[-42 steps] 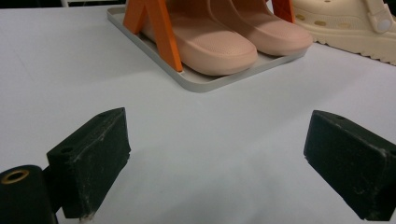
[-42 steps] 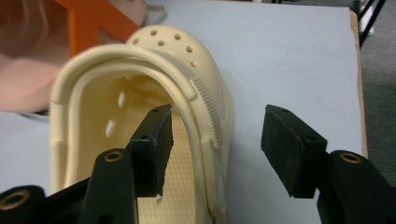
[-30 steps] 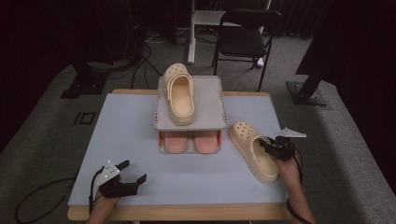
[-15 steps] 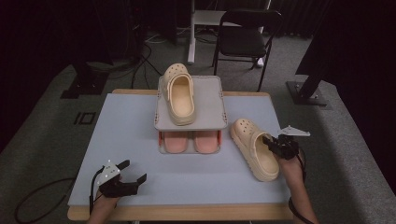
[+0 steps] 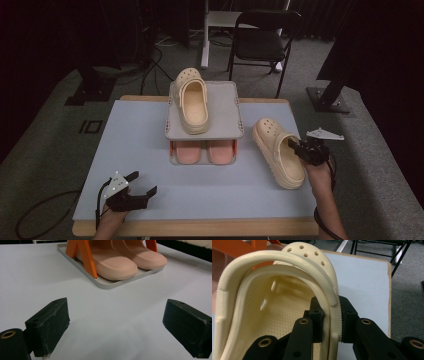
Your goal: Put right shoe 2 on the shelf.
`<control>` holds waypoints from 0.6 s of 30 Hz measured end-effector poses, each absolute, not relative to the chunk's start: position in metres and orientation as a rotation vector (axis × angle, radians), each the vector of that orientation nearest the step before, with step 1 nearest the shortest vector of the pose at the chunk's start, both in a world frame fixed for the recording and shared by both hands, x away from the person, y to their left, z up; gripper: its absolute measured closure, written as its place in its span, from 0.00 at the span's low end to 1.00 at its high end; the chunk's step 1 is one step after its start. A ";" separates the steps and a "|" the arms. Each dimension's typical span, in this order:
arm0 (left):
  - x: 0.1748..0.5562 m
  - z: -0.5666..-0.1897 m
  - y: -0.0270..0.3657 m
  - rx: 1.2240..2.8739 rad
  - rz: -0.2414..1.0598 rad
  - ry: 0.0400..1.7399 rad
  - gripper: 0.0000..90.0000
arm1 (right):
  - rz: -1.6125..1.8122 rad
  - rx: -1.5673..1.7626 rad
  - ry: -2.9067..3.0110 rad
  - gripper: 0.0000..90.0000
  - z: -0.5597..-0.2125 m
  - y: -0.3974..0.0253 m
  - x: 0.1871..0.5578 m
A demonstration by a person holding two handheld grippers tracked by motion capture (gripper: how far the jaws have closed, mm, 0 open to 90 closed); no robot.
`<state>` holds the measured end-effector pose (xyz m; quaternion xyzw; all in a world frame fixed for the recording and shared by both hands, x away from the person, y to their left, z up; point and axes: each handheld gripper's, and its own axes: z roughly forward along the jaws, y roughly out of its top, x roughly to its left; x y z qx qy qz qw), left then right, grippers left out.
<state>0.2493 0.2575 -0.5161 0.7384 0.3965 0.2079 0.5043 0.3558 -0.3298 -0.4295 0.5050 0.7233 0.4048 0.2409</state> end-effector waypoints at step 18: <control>0.249 -0.516 0.258 1.779 0.502 0.961 0.08 | 1.136 1.340 1.931 0.85 -0.365 -0.315 0.371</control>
